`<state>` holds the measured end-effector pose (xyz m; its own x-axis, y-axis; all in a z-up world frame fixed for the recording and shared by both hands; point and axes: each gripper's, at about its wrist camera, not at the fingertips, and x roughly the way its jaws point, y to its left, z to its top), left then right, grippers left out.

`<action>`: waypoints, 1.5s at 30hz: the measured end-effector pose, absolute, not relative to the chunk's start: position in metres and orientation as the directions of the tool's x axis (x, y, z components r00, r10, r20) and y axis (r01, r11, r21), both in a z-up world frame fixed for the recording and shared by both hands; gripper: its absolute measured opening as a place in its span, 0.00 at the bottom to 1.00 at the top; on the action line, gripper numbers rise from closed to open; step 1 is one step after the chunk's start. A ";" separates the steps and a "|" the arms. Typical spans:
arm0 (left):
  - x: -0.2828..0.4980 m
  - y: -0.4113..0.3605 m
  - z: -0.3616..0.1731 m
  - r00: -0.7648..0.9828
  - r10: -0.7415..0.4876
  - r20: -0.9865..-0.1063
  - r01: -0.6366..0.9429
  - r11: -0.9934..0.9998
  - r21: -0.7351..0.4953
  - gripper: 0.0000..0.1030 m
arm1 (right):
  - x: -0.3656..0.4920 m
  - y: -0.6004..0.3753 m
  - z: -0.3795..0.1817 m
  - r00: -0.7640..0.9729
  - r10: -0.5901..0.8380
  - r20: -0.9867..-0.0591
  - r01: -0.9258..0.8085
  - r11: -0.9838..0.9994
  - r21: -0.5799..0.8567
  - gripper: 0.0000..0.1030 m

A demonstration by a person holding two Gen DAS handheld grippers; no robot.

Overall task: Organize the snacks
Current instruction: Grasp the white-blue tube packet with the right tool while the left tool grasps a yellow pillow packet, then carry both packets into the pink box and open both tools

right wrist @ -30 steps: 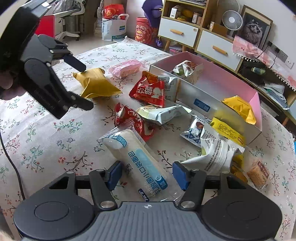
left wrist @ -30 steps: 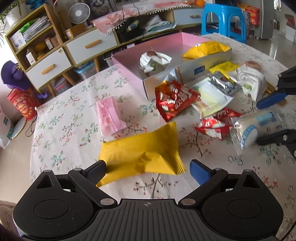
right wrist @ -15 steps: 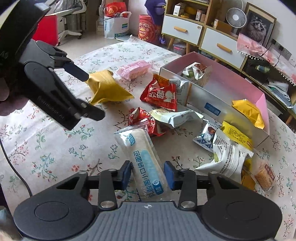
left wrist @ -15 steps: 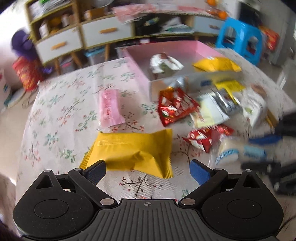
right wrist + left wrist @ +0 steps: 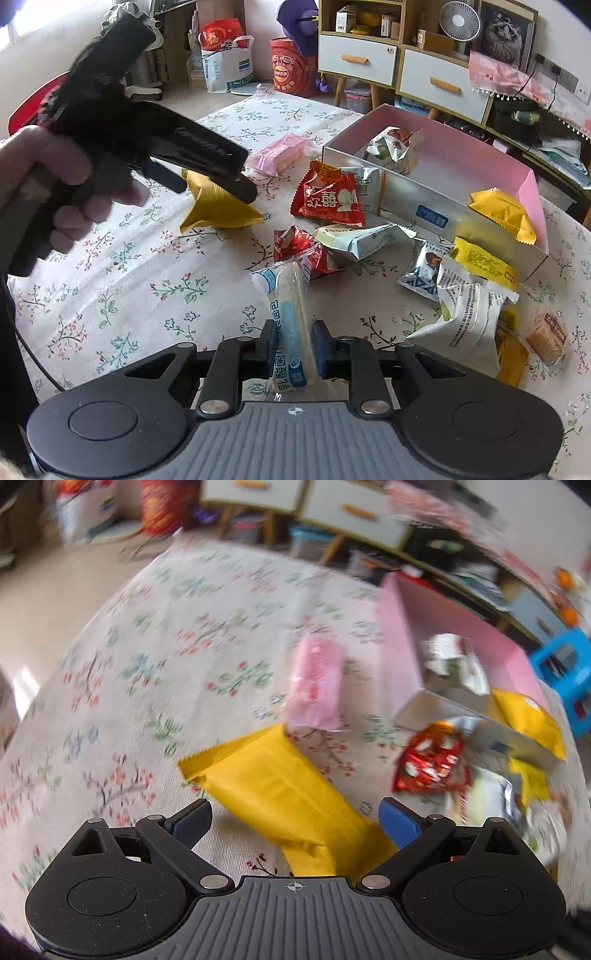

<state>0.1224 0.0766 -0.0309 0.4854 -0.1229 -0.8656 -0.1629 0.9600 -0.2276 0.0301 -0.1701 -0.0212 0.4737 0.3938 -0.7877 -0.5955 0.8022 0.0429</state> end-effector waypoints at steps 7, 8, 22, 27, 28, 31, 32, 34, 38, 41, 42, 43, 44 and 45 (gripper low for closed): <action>0.120 0.065 -0.036 0.482 -0.029 -0.876 -0.188 0.973 -0.136 0.89 | 0.032 -0.173 -0.019 0.451 0.410 -0.793 -0.587 0.805 0.083 0.06; 0.119 0.064 -0.035 0.487 -0.026 -0.873 -0.179 0.975 -0.129 0.83 | 0.033 -0.173 -0.020 0.445 0.410 -0.796 -0.586 0.806 0.088 0.06; 0.105 0.076 -0.026 0.487 -0.108 -0.867 -0.153 0.967 -0.206 0.37 | 0.035 -0.161 -0.029 0.421 0.385 -0.821 -0.609 0.791 0.059 0.12; 0.099 0.082 -0.020 0.494 -0.142 -0.858 -0.147 0.959 -0.243 0.35 | 0.036 -0.163 -0.024 0.413 0.403 -0.817 -0.608 0.790 0.082 0.08; 0.098 0.083 -0.019 0.496 -0.150 -0.855 -0.146 0.956 -0.253 0.35 | 0.035 -0.164 -0.022 0.410 0.413 -0.813 -0.609 0.788 0.093 0.08; 0.096 0.085 -0.013 0.507 -0.172 -0.845 -0.135 0.952 -0.274 0.35 | 0.035 -0.166 -0.015 0.403 0.440 -0.802 -0.607 0.785 0.126 0.08; 0.096 0.085 -0.011 0.511 -0.178 -0.841 -0.130 0.951 -0.280 0.35 | 0.035 -0.167 -0.013 0.403 0.448 -0.798 -0.604 0.785 0.136 0.08; 0.095 0.086 -0.007 0.522 -0.189 -0.832 -0.123 0.948 -0.292 0.35 | 0.036 -0.169 -0.009 0.400 0.466 -0.789 -0.593 0.788 0.165 0.08; 0.093 0.084 0.003 0.547 -0.197 -0.813 -0.107 0.947 -0.302 0.34 | 0.041 -0.177 0.001 0.389 0.510 -0.767 -0.563 0.791 0.240 0.08; 0.093 0.079 0.007 0.555 -0.204 -0.806 -0.093 0.948 -0.303 0.34 | 0.046 -0.186 0.011 0.390 0.552 -0.737 -0.544 0.784 0.300 0.08; 0.094 0.078 0.008 0.554 -0.211 -0.805 -0.087 0.947 -0.309 0.34 | 0.047 -0.189 0.015 0.399 0.559 -0.727 -0.540 0.784 0.306 0.08; 0.095 0.075 0.009 0.552 -0.221 -0.804 -0.079 0.946 -0.314 0.34 | 0.050 -0.192 0.020 0.415 0.560 -0.717 -0.535 0.788 0.306 0.08; 0.096 0.072 0.011 0.550 -0.233 -0.802 -0.065 0.945 -0.319 0.34 | 0.052 -0.195 0.024 0.432 0.557 -0.709 -0.529 0.794 0.302 0.08; 0.097 0.068 0.013 0.550 -0.245 -0.799 -0.048 0.945 -0.323 0.34 | 0.056 -0.198 0.028 0.450 0.552 -0.701 -0.519 0.801 0.298 0.08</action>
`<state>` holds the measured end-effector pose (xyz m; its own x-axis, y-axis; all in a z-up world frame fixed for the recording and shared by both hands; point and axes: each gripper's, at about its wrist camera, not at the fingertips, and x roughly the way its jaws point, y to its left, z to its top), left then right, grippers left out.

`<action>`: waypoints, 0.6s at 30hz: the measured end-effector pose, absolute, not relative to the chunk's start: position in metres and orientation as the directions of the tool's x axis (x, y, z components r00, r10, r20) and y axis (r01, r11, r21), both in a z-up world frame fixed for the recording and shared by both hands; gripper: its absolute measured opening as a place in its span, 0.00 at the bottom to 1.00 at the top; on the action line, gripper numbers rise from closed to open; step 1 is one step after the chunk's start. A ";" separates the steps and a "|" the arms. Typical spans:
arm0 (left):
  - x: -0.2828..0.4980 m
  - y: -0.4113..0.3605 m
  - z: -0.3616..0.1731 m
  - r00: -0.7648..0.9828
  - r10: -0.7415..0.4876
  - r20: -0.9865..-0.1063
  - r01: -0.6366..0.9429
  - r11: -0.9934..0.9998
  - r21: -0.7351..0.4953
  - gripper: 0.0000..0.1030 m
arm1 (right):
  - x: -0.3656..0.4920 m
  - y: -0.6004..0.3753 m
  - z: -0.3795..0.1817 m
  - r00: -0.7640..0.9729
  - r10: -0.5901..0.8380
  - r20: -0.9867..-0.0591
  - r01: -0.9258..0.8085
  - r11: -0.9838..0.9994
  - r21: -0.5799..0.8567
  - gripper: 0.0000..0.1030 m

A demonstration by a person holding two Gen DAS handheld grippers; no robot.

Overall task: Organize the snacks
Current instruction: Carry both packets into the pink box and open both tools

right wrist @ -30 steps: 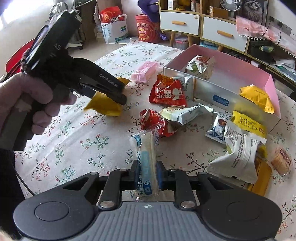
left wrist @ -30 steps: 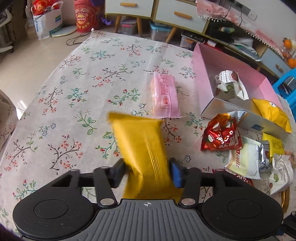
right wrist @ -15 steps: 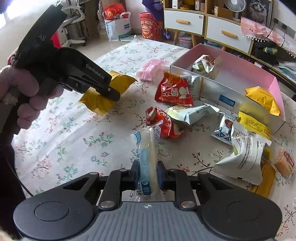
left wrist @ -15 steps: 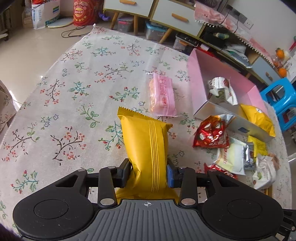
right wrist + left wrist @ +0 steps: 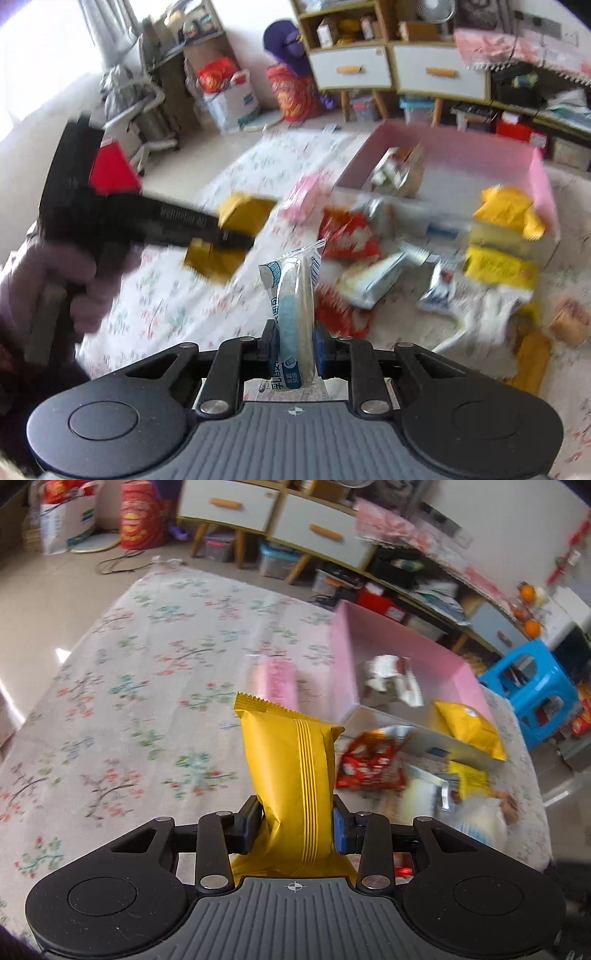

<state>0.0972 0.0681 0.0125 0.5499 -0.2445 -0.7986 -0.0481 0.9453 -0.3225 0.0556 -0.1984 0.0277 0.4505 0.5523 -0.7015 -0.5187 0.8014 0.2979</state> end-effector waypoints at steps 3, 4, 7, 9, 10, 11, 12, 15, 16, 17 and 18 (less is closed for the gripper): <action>0.100 0.055 0.021 0.564 -0.268 -0.781 0.002 0.946 -0.324 0.34 | 0.073 -0.212 0.036 0.507 0.523 -0.685 -0.457 0.837 0.301 0.08; 0.101 0.050 0.024 0.569 -0.277 -0.774 0.022 0.946 -0.322 0.34 | 0.077 -0.217 0.038 0.521 0.515 -0.681 -0.440 0.846 0.303 0.08; 0.110 0.033 0.031 0.578 -0.267 -0.771 0.062 0.956 -0.285 0.34 | 0.097 -0.229 0.045 0.568 0.481 -0.668 -0.379 0.873 0.307 0.08; 0.117 0.023 0.034 0.577 -0.276 -0.769 0.080 0.956 -0.283 0.34 | 0.108 -0.238 0.047 0.590 0.471 -0.656 -0.343 0.881 0.325 0.08; 0.121 0.018 0.035 0.575 -0.282 -0.768 0.088 0.955 -0.285 0.34 | 0.115 -0.242 0.046 0.598 0.469 -0.650 -0.322 0.883 0.342 0.08; 0.126 0.014 0.036 0.572 -0.285 -0.769 0.091 0.954 -0.286 0.34 | 0.120 -0.245 0.045 0.602 0.467 -0.648 -0.303 0.884 0.355 0.08; 0.131 0.009 0.037 0.569 -0.288 -0.770 0.094 0.953 -0.287 0.34 | 0.125 -0.248 0.042 0.606 0.462 -0.647 -0.284 0.886 0.367 0.08; 0.146 -0.004 0.040 0.560 -0.308 -0.769 0.099 0.947 -0.306 0.34 | 0.139 -0.257 0.037 0.621 0.450 -0.642 -0.237 0.888 0.394 0.08; 0.151 -0.008 0.041 0.560 -0.315 -0.766 0.104 0.944 -0.313 0.34 | 0.143 -0.259 0.034 0.623 0.450 -0.640 -0.223 0.886 0.406 0.08; 0.157 -0.013 0.043 0.560 -0.320 -0.764 0.110 0.943 -0.315 0.34 | 0.148 -0.261 0.033 0.625 0.450 -0.638 -0.213 0.884 0.415 0.08; 0.160 -0.017 0.043 0.560 -0.323 -0.763 0.115 0.942 -0.315 0.34 | 0.151 -0.263 0.031 0.627 0.450 -0.635 -0.205 0.883 0.423 0.08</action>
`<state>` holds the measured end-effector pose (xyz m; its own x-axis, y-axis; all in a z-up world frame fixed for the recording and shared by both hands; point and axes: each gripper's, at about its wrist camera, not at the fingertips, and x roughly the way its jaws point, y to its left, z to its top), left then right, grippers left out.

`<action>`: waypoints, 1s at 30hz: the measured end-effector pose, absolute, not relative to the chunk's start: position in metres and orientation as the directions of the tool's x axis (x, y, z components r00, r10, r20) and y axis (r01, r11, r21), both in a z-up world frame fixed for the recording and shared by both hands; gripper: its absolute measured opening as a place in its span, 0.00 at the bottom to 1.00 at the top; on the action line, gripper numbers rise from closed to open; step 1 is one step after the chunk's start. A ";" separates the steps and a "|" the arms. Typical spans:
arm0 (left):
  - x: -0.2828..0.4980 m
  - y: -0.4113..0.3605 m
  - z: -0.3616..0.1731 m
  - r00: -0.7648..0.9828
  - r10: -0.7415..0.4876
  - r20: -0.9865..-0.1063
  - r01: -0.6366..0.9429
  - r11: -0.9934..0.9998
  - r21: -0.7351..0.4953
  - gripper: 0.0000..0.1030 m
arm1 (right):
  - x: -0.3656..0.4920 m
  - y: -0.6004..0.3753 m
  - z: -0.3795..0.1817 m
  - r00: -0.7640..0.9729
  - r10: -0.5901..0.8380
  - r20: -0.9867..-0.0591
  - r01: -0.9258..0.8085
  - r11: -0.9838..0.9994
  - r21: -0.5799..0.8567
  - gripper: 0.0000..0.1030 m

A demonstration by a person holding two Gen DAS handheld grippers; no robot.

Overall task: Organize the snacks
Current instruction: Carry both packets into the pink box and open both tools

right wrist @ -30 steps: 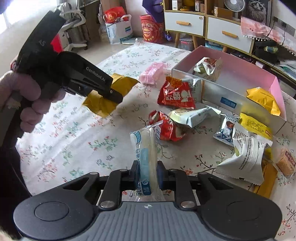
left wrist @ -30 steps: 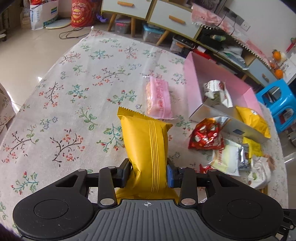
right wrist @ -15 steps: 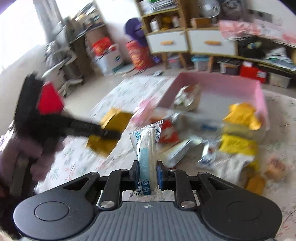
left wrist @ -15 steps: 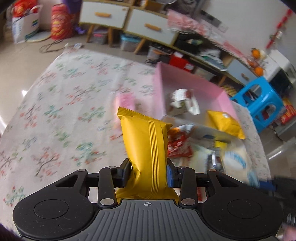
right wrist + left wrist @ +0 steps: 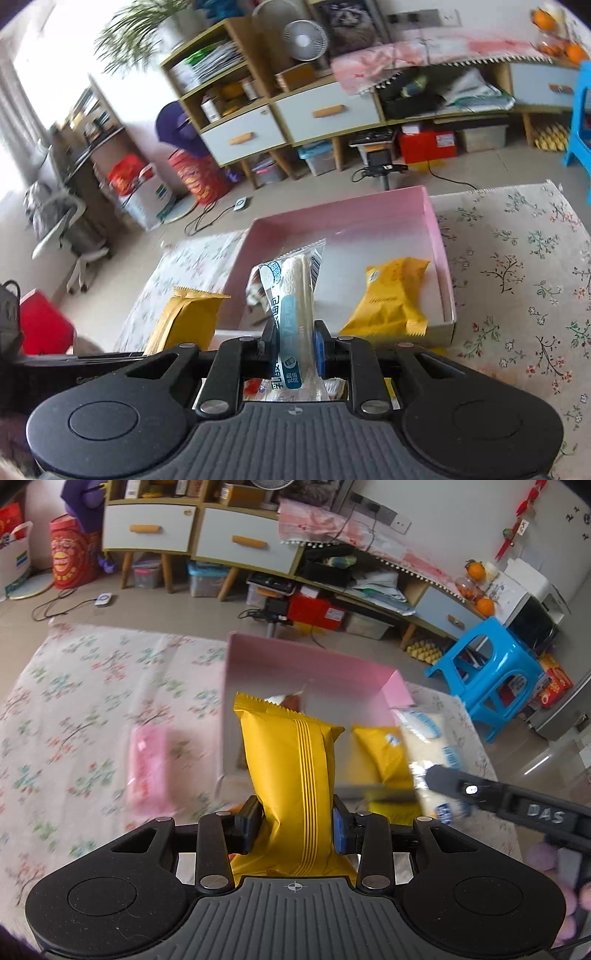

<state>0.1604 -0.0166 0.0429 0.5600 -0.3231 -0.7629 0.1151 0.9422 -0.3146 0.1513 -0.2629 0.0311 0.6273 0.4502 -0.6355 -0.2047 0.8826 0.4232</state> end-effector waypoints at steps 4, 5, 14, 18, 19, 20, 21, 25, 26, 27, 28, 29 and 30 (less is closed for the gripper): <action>0.183 -0.032 0.038 0.542 -0.365 -0.757 0.143 0.928 -0.345 0.34 | 0.167 -0.271 0.021 0.632 0.465 -0.620 -0.176 0.865 0.470 0.08; 0.189 -0.036 0.035 0.536 -0.375 -0.757 0.146 0.924 -0.354 0.34 | 0.170 -0.273 0.018 0.628 0.473 -0.618 -0.171 0.859 0.483 0.08; 0.228 -0.058 0.004 0.524 -0.375 -0.764 0.154 0.925 -0.349 0.34 | 0.191 -0.269 -0.004 0.611 0.440 -0.658 -0.160 0.883 0.441 0.08; 0.238 -0.065 -0.002 0.543 -0.354 -0.762 0.176 0.935 -0.309 0.34 | 0.200 -0.277 -0.009 0.627 0.405 -0.665 -0.139 0.899 0.416 0.08; 0.242 -0.067 -0.003 0.547 -0.351 -0.760 0.180 0.936 -0.303 0.34 | 0.203 -0.280 -0.010 0.630 0.400 -0.666 -0.132 0.900 0.415 0.08; 0.245 -0.068 -0.004 0.551 -0.348 -0.759 0.180 0.937 -0.298 0.34 | 0.205 -0.282 -0.012 0.629 0.403 -0.664 -0.129 0.897 0.423 0.08; 0.249 -0.069 -0.006 0.552 -0.343 -0.760 0.178 0.939 -0.295 0.34 | 0.208 -0.284 -0.013 0.629 0.407 -0.663 -0.127 0.895 0.429 0.07; 0.262 -0.071 -0.016 0.558 -0.323 -0.765 0.166 0.946 -0.278 0.34 | 0.214 -0.281 -0.014 0.645 0.392 -0.656 -0.139 0.904 0.404 0.07; 0.265 -0.072 -0.019 0.561 -0.317 -0.765 0.162 0.948 -0.274 0.34 | 0.216 -0.280 -0.015 0.649 0.391 -0.653 -0.140 0.905 0.403 0.07; 0.267 -0.072 -0.021 0.564 -0.315 -0.763 0.160 0.948 -0.274 0.34 | 0.218 -0.280 -0.015 0.653 0.390 -0.649 -0.138 0.904 0.404 0.07; 0.269 -0.071 -0.024 0.568 -0.318 -0.759 0.158 0.947 -0.278 0.34 | 0.220 -0.280 -0.015 0.656 0.391 -0.645 -0.136 0.903 0.408 0.07; 0.271 -0.071 -0.025 0.573 -0.312 -0.758 0.151 0.949 -0.276 0.34 | 0.221 -0.281 -0.016 0.661 0.390 -0.641 -0.131 0.901 0.413 0.07; 0.273 -0.072 -0.026 0.579 -0.307 -0.755 0.147 0.950 -0.274 0.34 | 0.222 -0.282 -0.016 0.668 0.388 -0.635 -0.126 0.900 0.418 0.08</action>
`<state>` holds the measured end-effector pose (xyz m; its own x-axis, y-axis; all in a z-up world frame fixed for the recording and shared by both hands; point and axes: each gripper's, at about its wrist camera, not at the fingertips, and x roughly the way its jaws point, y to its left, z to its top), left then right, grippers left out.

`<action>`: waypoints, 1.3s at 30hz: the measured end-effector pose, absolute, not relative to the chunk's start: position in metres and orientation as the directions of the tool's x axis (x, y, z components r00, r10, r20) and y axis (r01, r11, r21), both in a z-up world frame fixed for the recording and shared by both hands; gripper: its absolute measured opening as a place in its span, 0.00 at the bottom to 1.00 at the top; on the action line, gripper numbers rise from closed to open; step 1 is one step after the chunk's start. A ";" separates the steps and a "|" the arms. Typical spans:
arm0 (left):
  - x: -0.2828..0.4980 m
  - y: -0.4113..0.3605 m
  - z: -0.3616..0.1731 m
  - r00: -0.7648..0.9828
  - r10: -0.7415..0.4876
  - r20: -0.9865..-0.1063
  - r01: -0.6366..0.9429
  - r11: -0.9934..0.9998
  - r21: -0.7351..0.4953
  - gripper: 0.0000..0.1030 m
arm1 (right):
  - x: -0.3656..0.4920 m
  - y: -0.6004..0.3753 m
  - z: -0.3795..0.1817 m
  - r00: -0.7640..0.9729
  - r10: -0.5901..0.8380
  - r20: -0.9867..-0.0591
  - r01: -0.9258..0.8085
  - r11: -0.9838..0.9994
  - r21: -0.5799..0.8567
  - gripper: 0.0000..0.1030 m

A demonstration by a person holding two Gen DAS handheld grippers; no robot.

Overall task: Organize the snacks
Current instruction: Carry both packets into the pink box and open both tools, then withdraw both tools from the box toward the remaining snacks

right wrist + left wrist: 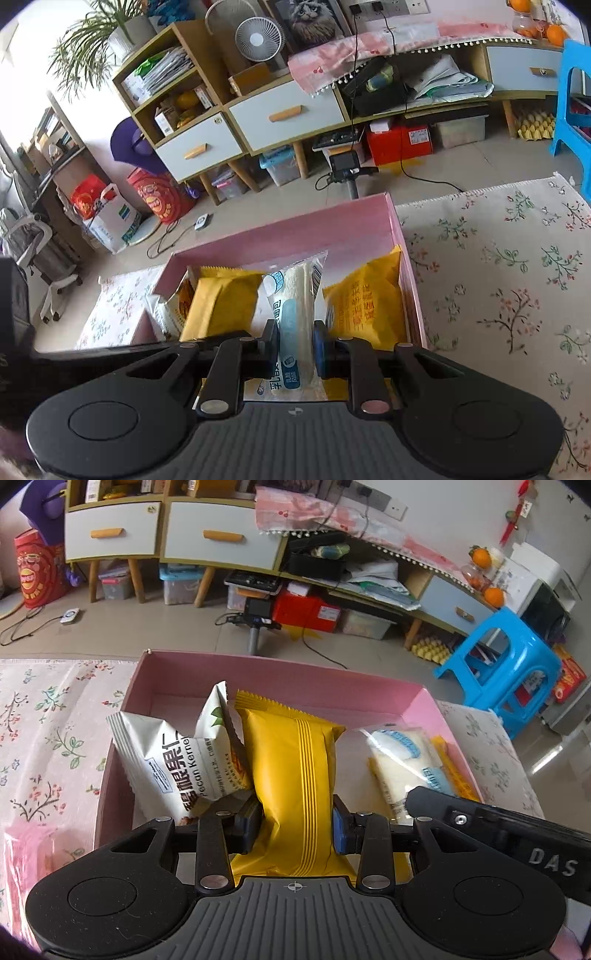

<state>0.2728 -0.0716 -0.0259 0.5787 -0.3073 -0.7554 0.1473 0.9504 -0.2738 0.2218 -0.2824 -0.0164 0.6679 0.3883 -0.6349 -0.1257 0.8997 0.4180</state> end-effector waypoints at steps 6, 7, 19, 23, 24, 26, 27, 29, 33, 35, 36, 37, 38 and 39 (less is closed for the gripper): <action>0.279 -0.070 -0.027 0.610 -0.302 -0.732 0.141 0.951 -0.275 0.37 | 0.228 -0.284 -0.017 0.678 0.404 -0.614 -0.124 0.886 0.446 0.09; 0.279 -0.069 -0.027 0.610 -0.309 -0.730 0.147 0.949 -0.279 0.39 | 0.228 -0.284 -0.017 0.676 0.409 -0.613 -0.124 0.883 0.453 0.11; 0.248 -0.050 -0.003 0.625 -0.367 -0.689 0.193 0.928 -0.319 0.74 | 0.205 -0.293 0.004 0.704 0.382 -0.599 -0.092 0.885 0.457 0.52; 0.226 -0.042 0.011 0.630 -0.384 -0.676 0.220 0.922 -0.319 0.81 | 0.186 -0.286 0.014 0.706 0.354 -0.613 -0.106 0.909 0.403 0.65; 0.220 -0.041 0.013 0.631 -0.386 -0.673 0.225 0.921 -0.316 0.84 | 0.181 -0.283 0.018 0.709 0.345 -0.615 -0.109 0.915 0.388 0.69; 0.207 -0.037 0.020 0.635 -0.387 -0.669 0.238 0.921 -0.307 0.87 | 0.172 -0.279 0.023 0.714 0.334 -0.615 -0.112 0.922 0.371 0.74; 0.201 -0.035 0.022 0.637 -0.385 -0.668 0.243 0.922 -0.301 0.88 | 0.166 -0.278 0.026 0.716 0.331 -0.615 -0.113 0.924 0.366 0.77; 0.187 -0.031 0.027 0.639 -0.379 -0.669 0.252 0.926 -0.283 0.90 | 0.154 -0.272 0.030 0.718 0.328 -0.614 -0.120 0.927 0.356 0.80; 0.163 -0.024 0.033 0.641 -0.360 -0.678 0.262 0.933 -0.249 0.94 | 0.130 -0.259 0.038 0.720 0.316 -0.618 -0.143 0.939 0.313 0.85; 0.151 -0.021 0.033 0.638 -0.350 -0.686 0.263 0.936 -0.233 0.94 | 0.118 -0.252 0.040 0.723 0.312 -0.617 -0.160 0.944 0.290 0.86; 0.146 -0.020 0.034 0.637 -0.346 -0.689 0.265 0.937 -0.226 0.94 | 0.112 -0.249 0.040 0.723 0.312 -0.616 -0.168 0.945 0.282 0.87; 0.141 -0.018 0.034 0.637 -0.342 -0.691 0.267 0.939 -0.219 0.94 | 0.106 -0.247 0.041 0.725 0.313 -0.613 -0.177 0.945 0.274 0.88; 0.135 -0.017 0.034 0.638 -0.338 -0.691 0.268 0.940 -0.212 0.94 | 0.100 -0.246 0.041 0.728 0.313 -0.610 -0.185 0.947 0.264 0.88; 0.130 -0.015 0.033 0.642 -0.335 -0.690 0.269 0.941 -0.206 0.95 | 0.095 -0.244 0.040 0.732 0.310 -0.607 -0.193 0.948 0.252 0.89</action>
<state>0.1297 -0.0153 0.0335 0.6415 -0.3346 -0.6903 0.2690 0.9408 -0.2060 0.0948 -0.2443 0.0403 0.7322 0.3099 -0.6065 -0.1925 0.9484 0.2521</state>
